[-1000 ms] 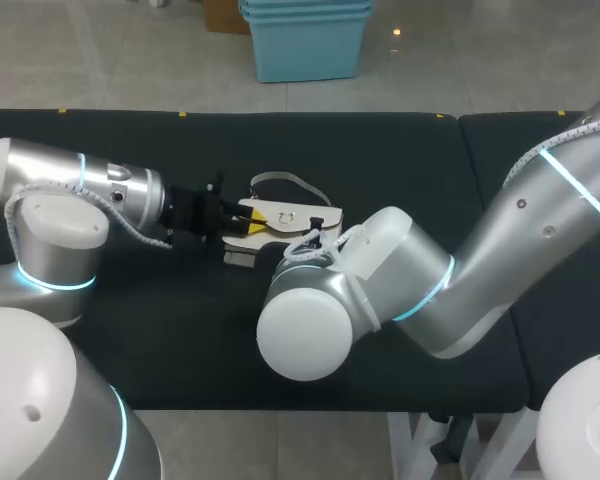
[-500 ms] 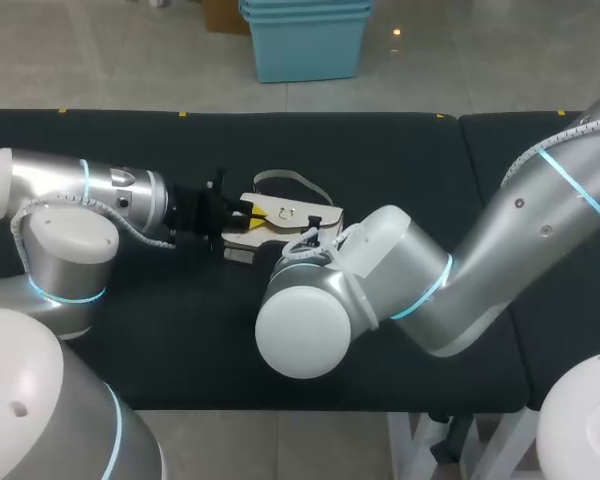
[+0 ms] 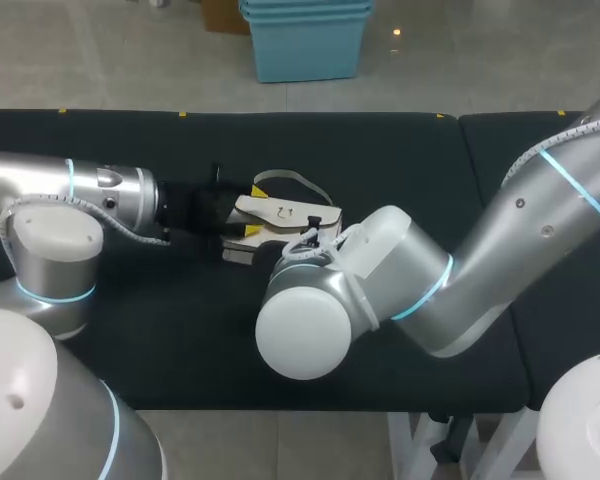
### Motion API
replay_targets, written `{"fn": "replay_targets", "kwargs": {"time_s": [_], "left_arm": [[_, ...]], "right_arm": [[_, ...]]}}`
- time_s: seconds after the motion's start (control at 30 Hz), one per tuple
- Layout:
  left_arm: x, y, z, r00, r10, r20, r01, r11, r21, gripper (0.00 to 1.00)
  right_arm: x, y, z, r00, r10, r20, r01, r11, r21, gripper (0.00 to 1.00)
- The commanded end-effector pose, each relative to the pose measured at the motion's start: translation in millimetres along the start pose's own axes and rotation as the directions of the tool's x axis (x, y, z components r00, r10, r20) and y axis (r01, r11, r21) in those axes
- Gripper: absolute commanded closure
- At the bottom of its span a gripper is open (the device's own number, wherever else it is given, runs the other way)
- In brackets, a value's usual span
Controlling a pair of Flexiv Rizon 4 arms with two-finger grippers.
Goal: Pick up the bag, open it, inspect its contents, close it, and place it on the opposite side
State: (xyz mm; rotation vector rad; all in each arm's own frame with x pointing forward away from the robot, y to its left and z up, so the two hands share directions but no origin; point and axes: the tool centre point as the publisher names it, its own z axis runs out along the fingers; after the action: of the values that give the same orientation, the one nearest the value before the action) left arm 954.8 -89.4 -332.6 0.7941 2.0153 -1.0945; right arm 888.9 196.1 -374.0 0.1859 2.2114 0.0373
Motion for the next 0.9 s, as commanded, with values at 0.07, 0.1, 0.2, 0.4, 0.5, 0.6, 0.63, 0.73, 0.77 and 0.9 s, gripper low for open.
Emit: {"fn": "replay_targets", "kwargs": {"time_s": [0.07, 0.1, 0.2, 0.4, 0.5, 0.6, 0.63, 0.73, 0.77, 0.9], "left_arm": [[0.2, -11, -18, 1.0, 0.011, 0.027, -0.011, 1.0, 0.003, 0.0], [-1.0, -13, -21, 0.999, 0.012, 0.032, -0.012, 1.0, 0.005, 0.0], [-4.4, -15, -28, 0.999, 0.007, 0.046, -0.007, 1.0, -0.007, 0.0], [-8.2, -17, -41, 0.998, -0.042, 0.049, 0.043, 0.999, -0.028, 0.0], [-9.7, -17, -47, 0.996, -0.079, 0.031, 0.08, 0.996, -0.046, 0.0], [-11.7, -14, -54, 0.988, -0.154, -0.004, 0.153, 0.987, -0.048, 0.0], [-12.1, -13, -56, 0.984, -0.178, -0.021, 0.177, 0.983, -0.056, 0.0], [-12.0, -6, -62, 0.971, -0.23, -0.067, 0.225, 0.971, -0.08, 0.0], [-11.7, -4, -64, 0.967, -0.239, -0.084, 0.231, 0.969, -0.092, 0.0], [-11.4, -2, -67, 0.953, -0.257, -0.157, 0.241, 0.964, -0.116, 0.0]], "right_arm": [[-4.6, -2.2, -3, 1.0, 0.028, -0.015, -0.028, 0.999, -0.032, 0.05], [-6.4, -3.3, -5, 0.999, 0.035, -0.022, -0.036, 0.998, -0.045, 0.0], [-12.8, -6.3, -10, 0.998, 0.041, -0.041, -0.044, 0.997, -0.068, 0.0], [-28.9, -8.8, -23, 0.994, 0.048, -0.1, -0.061, 0.99, -0.128, 0.0], [-39.2, -7.1, -30, 0.987, 0.041, -0.154, -0.064, 0.987, -0.146, 0.0], [-50.1, -6.4, -35, 0.974, 0.036, -0.222, -0.072, 0.985, -0.158, 0.0], [-53.7, -6.0, -37, 0.971, 0.03, -0.237, -0.066, 0.987, -0.145, 0.0], [-62.0, -3.8, -41, 0.953, 0.021, -0.301, -0.066, 0.988, -0.14, 0.0], [-64.0, -3.0, -42, 0.953, 0.0, -0.303, -0.043, 0.99, -0.136, 0.0], [-69.6, 0.1, -45, 0.938, -0.024, -0.346, -0.022, 0.992, -0.128, 0.0]]}}
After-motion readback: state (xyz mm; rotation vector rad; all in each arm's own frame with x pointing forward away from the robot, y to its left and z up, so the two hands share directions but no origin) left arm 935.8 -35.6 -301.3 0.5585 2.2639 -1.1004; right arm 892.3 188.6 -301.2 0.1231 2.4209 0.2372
